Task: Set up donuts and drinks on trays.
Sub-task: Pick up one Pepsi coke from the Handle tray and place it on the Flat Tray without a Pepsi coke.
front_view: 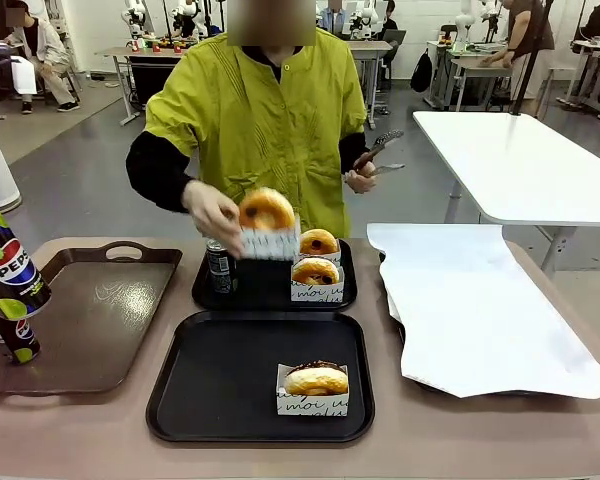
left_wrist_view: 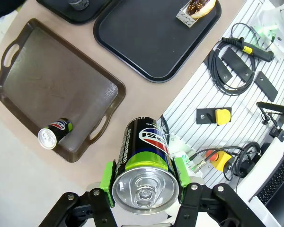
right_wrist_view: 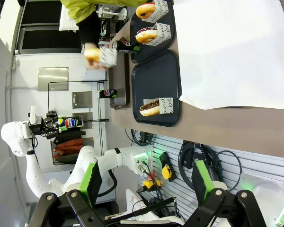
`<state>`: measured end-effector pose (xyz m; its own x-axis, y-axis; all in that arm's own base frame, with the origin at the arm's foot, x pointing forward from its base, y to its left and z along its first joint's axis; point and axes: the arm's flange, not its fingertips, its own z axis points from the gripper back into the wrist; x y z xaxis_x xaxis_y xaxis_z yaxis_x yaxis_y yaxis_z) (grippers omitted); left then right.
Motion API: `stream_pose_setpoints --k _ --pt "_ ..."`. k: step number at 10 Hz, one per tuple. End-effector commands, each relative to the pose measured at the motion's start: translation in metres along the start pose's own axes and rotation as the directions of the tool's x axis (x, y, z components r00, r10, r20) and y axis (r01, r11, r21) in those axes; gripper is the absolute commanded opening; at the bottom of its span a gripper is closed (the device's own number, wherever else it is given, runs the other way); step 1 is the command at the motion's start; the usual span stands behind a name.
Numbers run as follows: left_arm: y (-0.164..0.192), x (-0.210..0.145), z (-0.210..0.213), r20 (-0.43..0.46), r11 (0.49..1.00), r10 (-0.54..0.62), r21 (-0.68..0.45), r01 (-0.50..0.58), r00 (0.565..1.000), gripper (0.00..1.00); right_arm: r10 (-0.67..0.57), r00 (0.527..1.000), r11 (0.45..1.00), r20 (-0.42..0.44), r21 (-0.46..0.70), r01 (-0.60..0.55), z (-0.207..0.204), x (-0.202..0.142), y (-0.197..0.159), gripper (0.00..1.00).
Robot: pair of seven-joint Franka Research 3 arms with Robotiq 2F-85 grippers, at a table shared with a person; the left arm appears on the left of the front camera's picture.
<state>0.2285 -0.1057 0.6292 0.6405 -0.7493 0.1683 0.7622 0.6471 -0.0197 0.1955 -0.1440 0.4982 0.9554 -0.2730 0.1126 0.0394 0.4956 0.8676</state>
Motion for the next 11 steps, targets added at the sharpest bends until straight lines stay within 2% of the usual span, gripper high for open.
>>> stream_pose_setpoints --k 1,11 --pt "-0.0004 0.0013 0.0025 0.005 1.000 -0.010 0.002 0.010 1.000 0.59 0.016 1.000 1.000 0.003 0.018 -0.016 -0.0001 0.0009 0.0006 1.00" --pt "-0.0004 0.0013 0.0025 0.005 1.000 -0.010 0.002 0.010 1.000 0.59 0.016 1.000 1.000 0.003 0.018 -0.016 -0.0001 0.0009 0.0006 1.00"
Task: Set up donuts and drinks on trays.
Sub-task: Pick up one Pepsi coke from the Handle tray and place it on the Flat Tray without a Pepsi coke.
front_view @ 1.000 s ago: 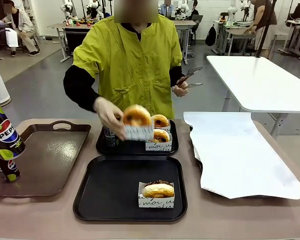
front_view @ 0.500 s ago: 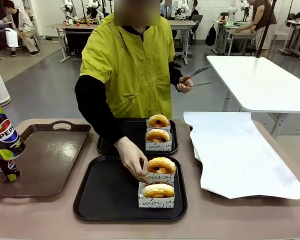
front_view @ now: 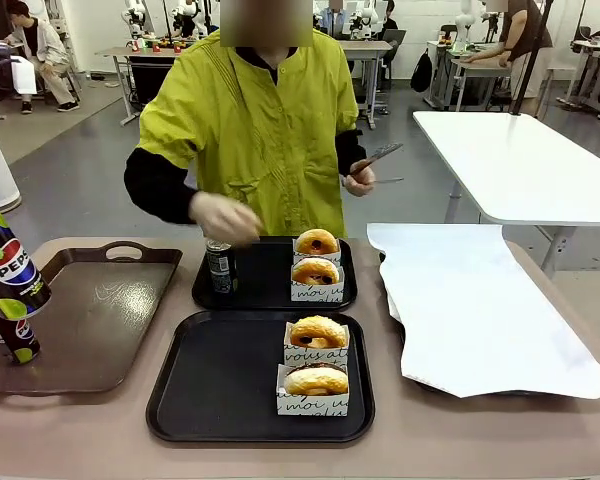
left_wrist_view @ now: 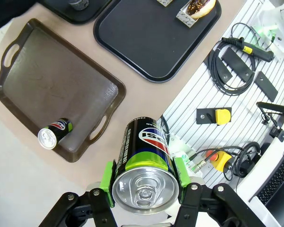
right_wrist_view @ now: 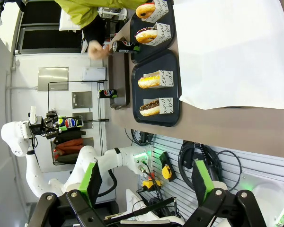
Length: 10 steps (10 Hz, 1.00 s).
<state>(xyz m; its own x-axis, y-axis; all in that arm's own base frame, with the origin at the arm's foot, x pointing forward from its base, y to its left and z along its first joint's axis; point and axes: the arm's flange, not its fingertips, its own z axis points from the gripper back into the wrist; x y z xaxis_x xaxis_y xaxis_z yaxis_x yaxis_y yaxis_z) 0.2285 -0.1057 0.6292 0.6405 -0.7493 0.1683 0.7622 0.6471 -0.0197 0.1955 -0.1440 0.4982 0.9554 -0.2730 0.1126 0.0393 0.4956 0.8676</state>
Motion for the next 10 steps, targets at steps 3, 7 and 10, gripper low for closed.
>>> stream_pose_setpoints --k 3,7,10 --pt "0.004 0.024 -0.018 -0.043 0.999 -0.008 0.033 0.009 0.999 0.59 0.016 1.000 1.000 0.003 0.018 -0.016 0.000 0.001 0.001 1.00" --pt "-0.006 0.110 -0.091 -0.089 0.991 -0.001 0.131 0.013 0.996 0.59 0.016 1.000 1.000 0.003 0.018 -0.016 0.000 0.001 0.001 1.00" --pt "-0.013 0.136 -0.168 -0.070 0.991 0.096 0.100 -0.089 0.993 0.59 0.016 1.000 1.000 0.003 0.018 -0.016 0.000 0.001 0.001 1.00"
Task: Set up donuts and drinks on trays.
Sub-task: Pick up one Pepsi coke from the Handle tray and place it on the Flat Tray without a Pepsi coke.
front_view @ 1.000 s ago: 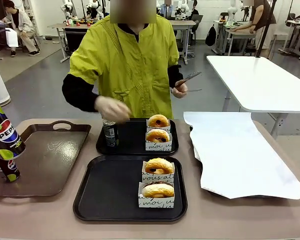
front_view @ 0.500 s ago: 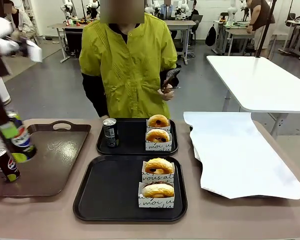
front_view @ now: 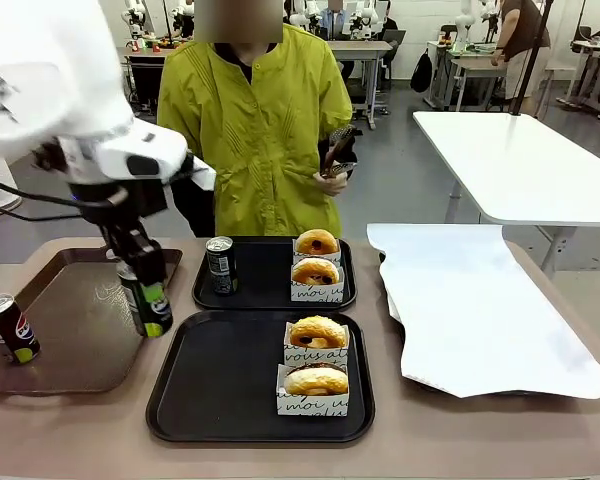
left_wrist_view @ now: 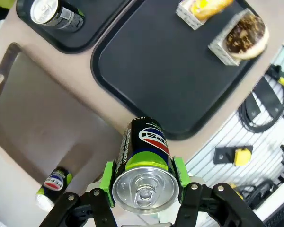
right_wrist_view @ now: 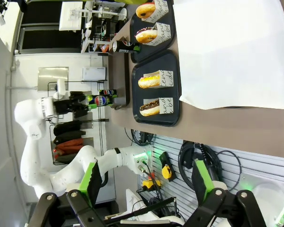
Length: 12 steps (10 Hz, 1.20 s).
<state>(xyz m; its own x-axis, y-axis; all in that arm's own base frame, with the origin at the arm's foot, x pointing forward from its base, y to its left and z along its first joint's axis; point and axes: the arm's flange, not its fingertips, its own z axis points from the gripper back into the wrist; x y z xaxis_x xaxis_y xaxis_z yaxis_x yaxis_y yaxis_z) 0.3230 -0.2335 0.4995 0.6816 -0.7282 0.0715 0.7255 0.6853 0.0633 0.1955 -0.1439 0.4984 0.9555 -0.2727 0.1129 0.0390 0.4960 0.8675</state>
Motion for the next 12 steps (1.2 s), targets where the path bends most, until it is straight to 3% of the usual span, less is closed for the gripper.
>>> stream_pose_setpoints --k 1,4,5,8,9,10,12 --pt "-0.010 0.009 -0.029 0.058 0.995 0.100 0.010 -0.101 0.993 0.59 0.016 1.000 1.000 0.004 0.018 -0.016 0.000 0.001 0.000 1.00" --pt "-0.019 0.015 -0.039 0.046 0.981 0.188 -0.048 -0.186 0.981 0.59 0.016 1.000 1.000 0.004 0.018 -0.016 0.000 0.001 0.000 1.00" --pt "-0.011 0.014 -0.046 0.041 0.993 0.118 0.001 -0.118 0.992 0.59 0.016 1.000 1.000 0.004 0.018 -0.016 0.000 0.001 0.000 1.00" --pt "-0.011 0.014 -0.046 0.041 0.993 0.118 0.001 -0.118 0.992 0.59 0.016 1.000 1.000 0.004 0.018 -0.016 0.000 0.001 0.000 1.00" --pt "-0.013 0.015 -0.049 0.038 0.990 0.139 -0.009 -0.139 0.989 0.59 0.016 1.000 1.000 0.004 0.018 -0.016 0.000 0.001 0.000 1.00" --pt "-0.010 0.018 -0.066 0.077 0.971 0.221 -0.111 -0.211 0.972 0.59 0.016 1.000 1.000 0.004 0.018 -0.016 0.000 0.001 0.000 1.00" --pt "-0.004 0.035 -0.089 0.085 0.944 0.315 -0.135 -0.302 0.945 0.59 0.016 1.000 1.000 0.004 0.018 -0.016 0.000 0.001 0.000 1.00"
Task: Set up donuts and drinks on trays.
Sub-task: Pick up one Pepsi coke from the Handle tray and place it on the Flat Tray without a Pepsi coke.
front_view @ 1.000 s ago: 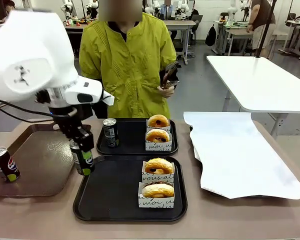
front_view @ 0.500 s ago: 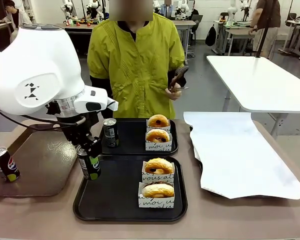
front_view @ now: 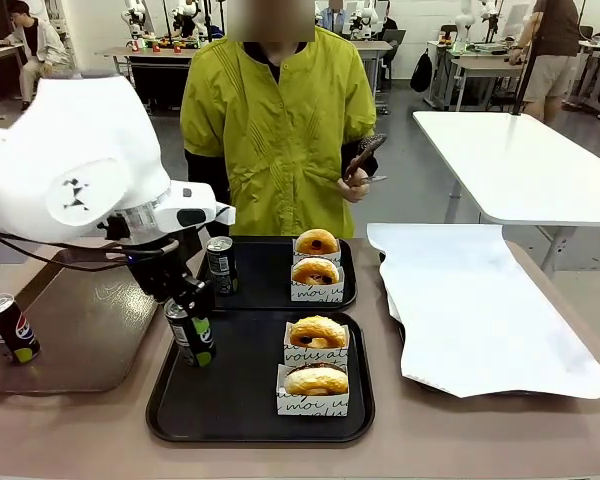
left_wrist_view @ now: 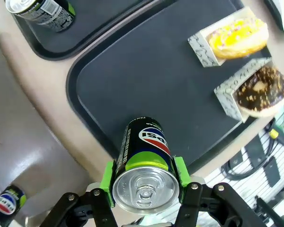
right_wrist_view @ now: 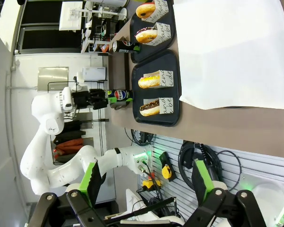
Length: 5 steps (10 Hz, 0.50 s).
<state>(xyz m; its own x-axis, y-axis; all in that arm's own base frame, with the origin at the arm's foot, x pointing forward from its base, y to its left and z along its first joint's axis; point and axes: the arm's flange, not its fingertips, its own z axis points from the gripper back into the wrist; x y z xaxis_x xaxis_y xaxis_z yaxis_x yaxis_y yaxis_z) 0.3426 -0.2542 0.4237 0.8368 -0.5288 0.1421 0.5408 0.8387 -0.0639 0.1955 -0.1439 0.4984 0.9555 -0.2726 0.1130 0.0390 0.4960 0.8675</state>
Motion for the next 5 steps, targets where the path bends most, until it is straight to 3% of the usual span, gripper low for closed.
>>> stream_pose_setpoints --k 1,5 --pt "-0.001 0.012 -0.024 0.033 0.997 0.080 0.000 -0.080 0.996 0.59 0.015 1.000 1.000 0.004 0.019 -0.016 0.000 0.001 0.000 1.00" --pt "-0.010 0.020 -0.050 0.027 0.997 0.056 0.050 -0.057 0.998 0.59 0.015 1.000 1.000 0.004 0.019 -0.016 0.000 0.001 0.000 1.00"
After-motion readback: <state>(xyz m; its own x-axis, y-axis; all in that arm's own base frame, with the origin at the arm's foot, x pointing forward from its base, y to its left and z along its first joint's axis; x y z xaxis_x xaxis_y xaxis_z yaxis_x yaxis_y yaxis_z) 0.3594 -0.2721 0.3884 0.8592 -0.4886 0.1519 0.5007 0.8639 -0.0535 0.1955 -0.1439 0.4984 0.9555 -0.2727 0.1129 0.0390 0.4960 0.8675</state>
